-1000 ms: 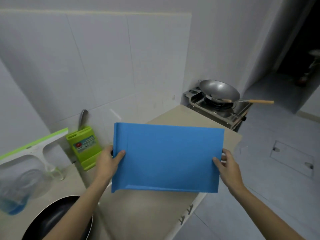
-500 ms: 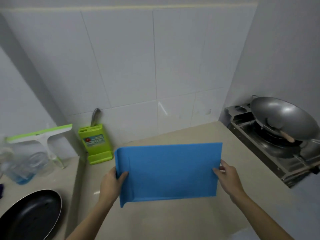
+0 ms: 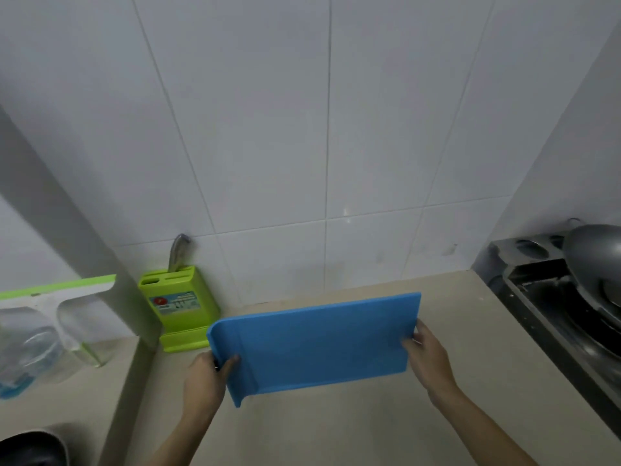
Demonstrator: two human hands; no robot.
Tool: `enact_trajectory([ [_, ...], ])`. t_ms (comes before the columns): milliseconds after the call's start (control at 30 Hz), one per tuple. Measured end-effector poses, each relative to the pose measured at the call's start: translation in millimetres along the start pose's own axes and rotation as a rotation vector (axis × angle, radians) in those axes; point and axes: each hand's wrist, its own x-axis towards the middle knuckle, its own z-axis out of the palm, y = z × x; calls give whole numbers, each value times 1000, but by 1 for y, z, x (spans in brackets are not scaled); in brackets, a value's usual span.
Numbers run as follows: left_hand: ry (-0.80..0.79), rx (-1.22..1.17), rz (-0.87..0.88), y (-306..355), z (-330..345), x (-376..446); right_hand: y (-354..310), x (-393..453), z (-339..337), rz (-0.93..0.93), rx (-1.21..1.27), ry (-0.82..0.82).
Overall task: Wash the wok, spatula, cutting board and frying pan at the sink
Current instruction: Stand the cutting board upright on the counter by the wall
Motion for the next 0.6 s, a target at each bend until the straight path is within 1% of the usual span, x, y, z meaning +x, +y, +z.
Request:
enact_trajectory([
  [100, 33, 30, -11, 15, 16, 31, -8, 36, 8, 3, 26, -15],
  [200, 53, 34, -27, 33, 34, 64, -14, 77, 16, 46, 50, -26],
  [400, 74, 40, -46, 63, 72, 115, -18, 157, 34, 78, 53, 17],
  [533, 95, 36, -42, 74, 86, 143, -12, 193, 46, 67, 63, 19],
  [600, 109, 35, -52, 79, 91, 154, -12, 206, 49, 66, 105, 24],
])
